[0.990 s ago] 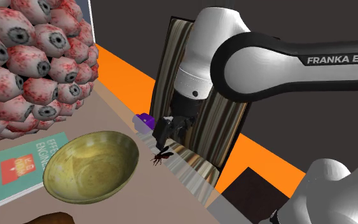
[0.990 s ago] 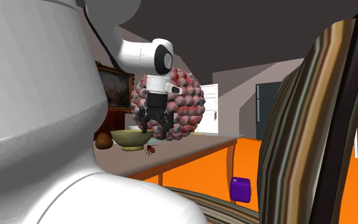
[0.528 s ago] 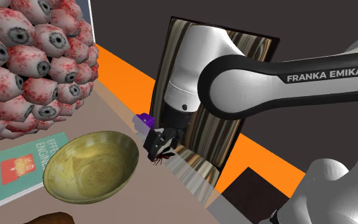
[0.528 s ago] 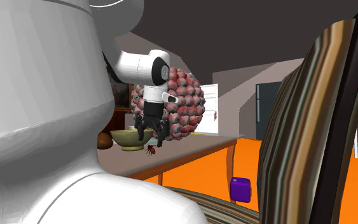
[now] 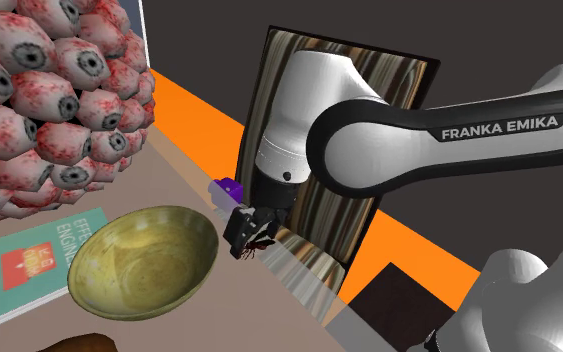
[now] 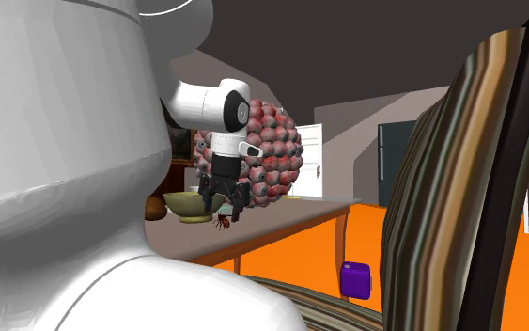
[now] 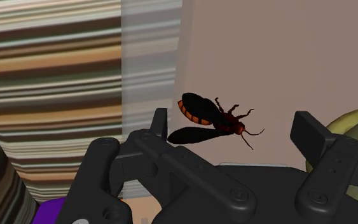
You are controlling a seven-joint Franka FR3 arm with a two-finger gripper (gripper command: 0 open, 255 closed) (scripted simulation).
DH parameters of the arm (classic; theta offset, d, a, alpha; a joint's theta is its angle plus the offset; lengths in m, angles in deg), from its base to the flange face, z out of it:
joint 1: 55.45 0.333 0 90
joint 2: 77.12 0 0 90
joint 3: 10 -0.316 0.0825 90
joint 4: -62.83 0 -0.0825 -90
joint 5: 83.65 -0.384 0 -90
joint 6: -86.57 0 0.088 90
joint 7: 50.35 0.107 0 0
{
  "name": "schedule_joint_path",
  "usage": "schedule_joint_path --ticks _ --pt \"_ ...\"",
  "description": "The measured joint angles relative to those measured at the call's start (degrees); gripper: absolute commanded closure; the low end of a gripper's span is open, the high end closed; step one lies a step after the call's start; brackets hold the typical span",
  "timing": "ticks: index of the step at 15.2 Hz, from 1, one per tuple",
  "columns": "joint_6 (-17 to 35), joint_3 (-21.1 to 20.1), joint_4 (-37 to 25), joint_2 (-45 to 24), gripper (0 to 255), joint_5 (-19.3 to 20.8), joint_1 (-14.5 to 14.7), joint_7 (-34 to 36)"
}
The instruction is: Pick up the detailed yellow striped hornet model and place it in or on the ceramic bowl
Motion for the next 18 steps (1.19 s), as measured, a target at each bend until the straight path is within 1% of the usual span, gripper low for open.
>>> schedule_joint_path --ticks 1,11,18 --pt "0.01 0.0 0.0 0.0 255 0.0 0.0 0.0" --pt "0.04 0.01 -0.09 0.06 255 -0.02 0.0 -0.03" --pt "-4.59 0.66 -3.84 0.81 255 0.47 -0.26 0.48"
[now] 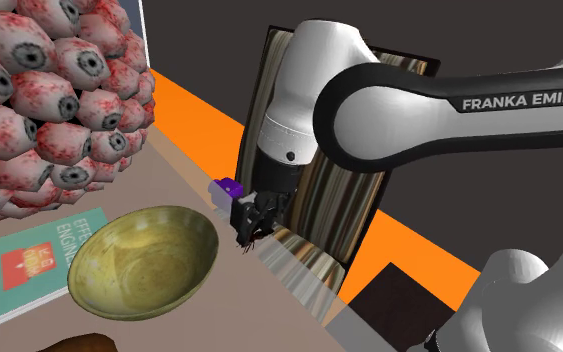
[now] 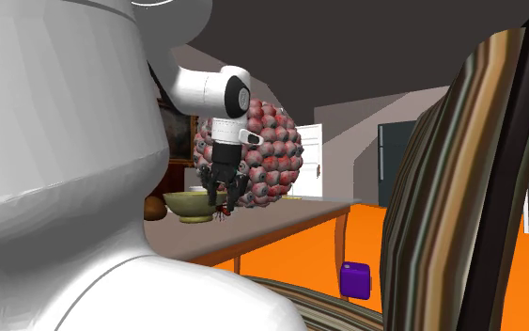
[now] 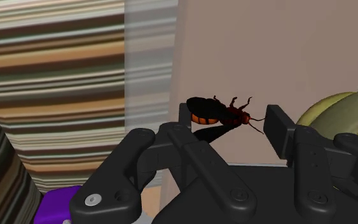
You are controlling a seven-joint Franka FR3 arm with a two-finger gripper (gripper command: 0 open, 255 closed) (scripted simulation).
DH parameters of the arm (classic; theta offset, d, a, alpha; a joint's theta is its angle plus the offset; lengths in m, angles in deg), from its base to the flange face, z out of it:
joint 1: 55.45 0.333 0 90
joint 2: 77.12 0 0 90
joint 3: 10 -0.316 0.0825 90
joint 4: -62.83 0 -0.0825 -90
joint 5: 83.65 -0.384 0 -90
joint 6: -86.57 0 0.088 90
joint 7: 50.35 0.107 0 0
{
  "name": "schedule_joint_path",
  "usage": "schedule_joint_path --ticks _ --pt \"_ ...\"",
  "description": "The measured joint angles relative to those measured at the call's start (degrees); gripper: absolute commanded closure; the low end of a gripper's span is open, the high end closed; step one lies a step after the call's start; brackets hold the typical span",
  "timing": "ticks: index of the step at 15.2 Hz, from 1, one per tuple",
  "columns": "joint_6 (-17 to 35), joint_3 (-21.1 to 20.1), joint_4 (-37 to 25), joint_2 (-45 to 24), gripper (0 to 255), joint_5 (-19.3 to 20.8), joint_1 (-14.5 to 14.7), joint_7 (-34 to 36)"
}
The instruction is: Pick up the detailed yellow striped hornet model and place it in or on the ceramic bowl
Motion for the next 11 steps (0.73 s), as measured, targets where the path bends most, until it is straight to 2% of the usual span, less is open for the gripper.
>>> schedule_joint_path --ticks 11 --pt "-8.5 0.88 -8.15 0.44 255 0.9 -0.39 1.37"
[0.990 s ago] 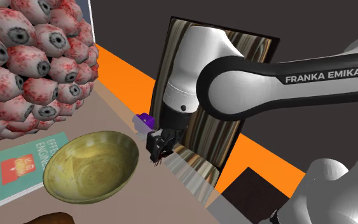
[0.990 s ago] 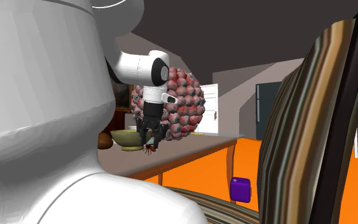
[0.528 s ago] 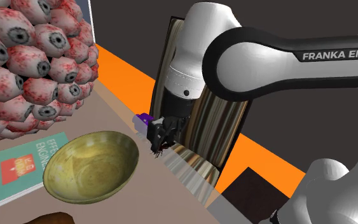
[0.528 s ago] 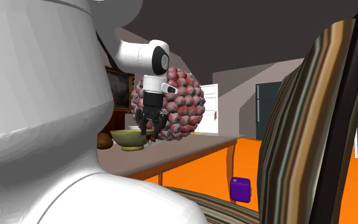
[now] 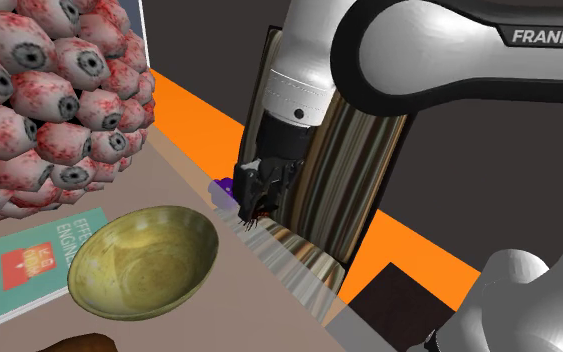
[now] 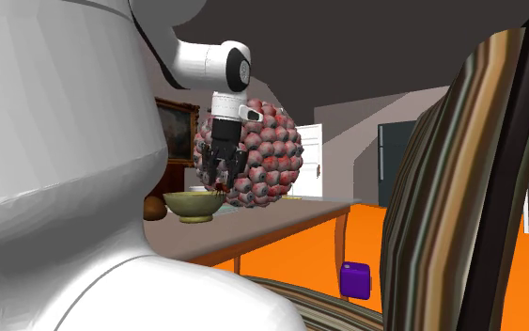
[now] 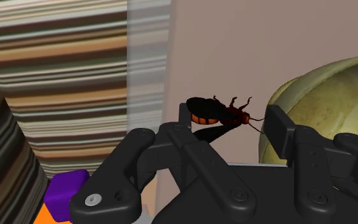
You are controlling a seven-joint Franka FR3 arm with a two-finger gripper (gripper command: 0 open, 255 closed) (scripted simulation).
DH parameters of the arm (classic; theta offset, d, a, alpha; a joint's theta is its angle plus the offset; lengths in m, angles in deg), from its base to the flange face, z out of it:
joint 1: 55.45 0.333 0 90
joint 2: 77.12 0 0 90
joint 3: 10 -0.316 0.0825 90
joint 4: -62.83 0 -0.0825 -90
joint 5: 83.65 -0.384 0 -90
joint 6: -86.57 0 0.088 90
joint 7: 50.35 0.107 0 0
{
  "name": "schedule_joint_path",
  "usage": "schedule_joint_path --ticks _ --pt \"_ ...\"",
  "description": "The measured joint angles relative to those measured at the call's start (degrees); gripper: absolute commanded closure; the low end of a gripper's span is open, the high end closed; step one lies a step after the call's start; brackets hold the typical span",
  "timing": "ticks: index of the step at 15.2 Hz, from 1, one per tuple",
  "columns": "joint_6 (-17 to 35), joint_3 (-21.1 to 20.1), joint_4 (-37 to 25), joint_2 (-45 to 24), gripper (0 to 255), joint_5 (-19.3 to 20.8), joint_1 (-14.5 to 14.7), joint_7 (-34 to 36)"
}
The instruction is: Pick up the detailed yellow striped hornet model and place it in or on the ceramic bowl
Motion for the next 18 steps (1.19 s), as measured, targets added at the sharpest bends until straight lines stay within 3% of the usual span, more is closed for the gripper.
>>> schedule_joint_path --ticks 15,18 --pt "-10.82 0.61 -12.9 -1.97 255 1.36 -0.55 2.13" --pt "-10.75 -1.72 -17.05 -5.79 255 2.6 -0.1 5.22"
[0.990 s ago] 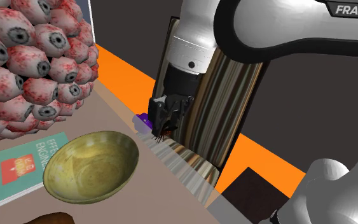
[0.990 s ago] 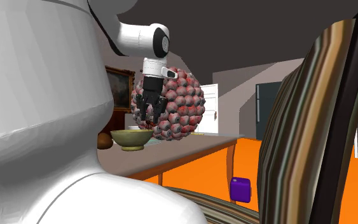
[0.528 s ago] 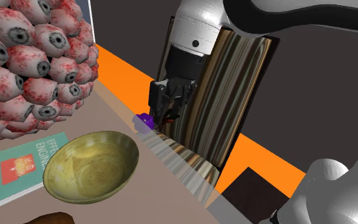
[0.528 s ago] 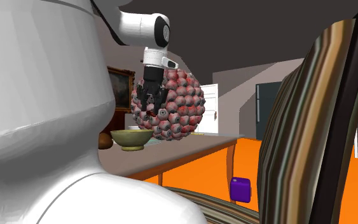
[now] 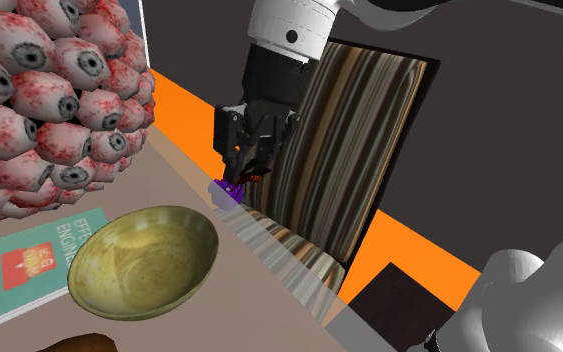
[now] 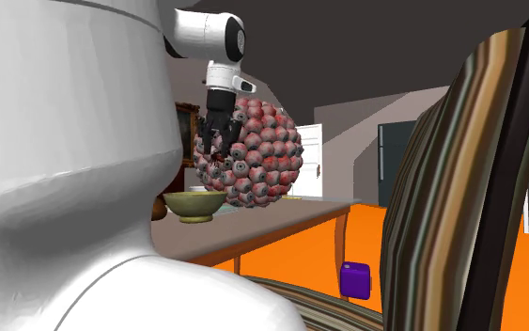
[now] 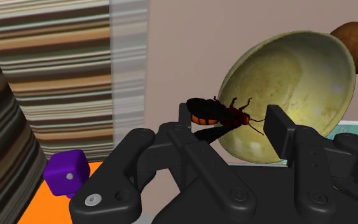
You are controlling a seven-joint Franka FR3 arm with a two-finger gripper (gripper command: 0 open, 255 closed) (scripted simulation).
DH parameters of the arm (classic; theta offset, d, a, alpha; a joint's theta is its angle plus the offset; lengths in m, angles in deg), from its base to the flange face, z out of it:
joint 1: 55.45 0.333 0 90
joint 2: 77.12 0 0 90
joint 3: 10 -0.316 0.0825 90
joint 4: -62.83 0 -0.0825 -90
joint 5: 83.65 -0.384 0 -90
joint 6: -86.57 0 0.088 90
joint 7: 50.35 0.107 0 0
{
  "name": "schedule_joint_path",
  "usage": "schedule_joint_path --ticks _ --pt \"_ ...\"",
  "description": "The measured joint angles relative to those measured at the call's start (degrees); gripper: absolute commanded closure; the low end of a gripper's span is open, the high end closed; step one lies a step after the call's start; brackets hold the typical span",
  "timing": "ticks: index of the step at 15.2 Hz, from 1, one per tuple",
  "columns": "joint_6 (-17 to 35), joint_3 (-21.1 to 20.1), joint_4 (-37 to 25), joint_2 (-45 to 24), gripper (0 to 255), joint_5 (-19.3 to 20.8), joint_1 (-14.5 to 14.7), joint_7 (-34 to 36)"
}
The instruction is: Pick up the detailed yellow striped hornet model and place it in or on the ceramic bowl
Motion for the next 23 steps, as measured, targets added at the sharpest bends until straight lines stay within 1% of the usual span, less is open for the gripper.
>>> schedule_joint_path --ticks 3,7,8,9,10,11,12,23 --pt "-0.17 -3.21 -6.39 -5.95 255 2.6 0.88 4.52" --pt "-1.39 -7.16 -16.57 -15.2 255 7.78 3.29 11.01" --pt "-1.78 -8.05 -19.57 -17.98 255 9.53 4.31 12.72" --pt "-3.25 -9.39 -25.33 -22.74 255 12.54 6.41 15.45" --pt "-3.31 -9.76 -26.79 -24.37 255 13.73 7.41 16.78" --pt "-2.98 -9.86 -27.27 -25.24 255 14.31 7.85 17.28" --pt "-2.22 -9.9 -26.41 -25.13 255 14.29 7.91 17.47" --pt "7.32 -9.53 -14.45 -22.37 255 12.49 6.51 15.98"
